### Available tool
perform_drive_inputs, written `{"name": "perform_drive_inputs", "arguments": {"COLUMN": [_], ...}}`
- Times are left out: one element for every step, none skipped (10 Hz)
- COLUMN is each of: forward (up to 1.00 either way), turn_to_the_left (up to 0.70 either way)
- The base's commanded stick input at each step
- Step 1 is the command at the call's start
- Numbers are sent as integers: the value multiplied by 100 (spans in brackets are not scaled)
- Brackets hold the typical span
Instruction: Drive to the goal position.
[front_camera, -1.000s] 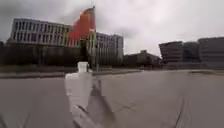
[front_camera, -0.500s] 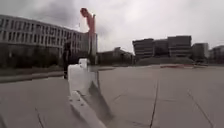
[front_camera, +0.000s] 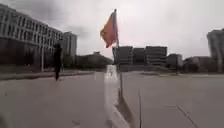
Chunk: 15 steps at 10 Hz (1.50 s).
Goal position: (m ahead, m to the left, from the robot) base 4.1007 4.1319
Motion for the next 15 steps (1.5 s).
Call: {"name": "perform_drive_inputs", "arguments": {"forward": [100,100,100,100,100,100,100,100,100,100,100,72,0,0,0], "turn_to_the_left": [-27,-27,-27,-27,-27,-27,-12,27,27,27,27,32,45,45,45]}}
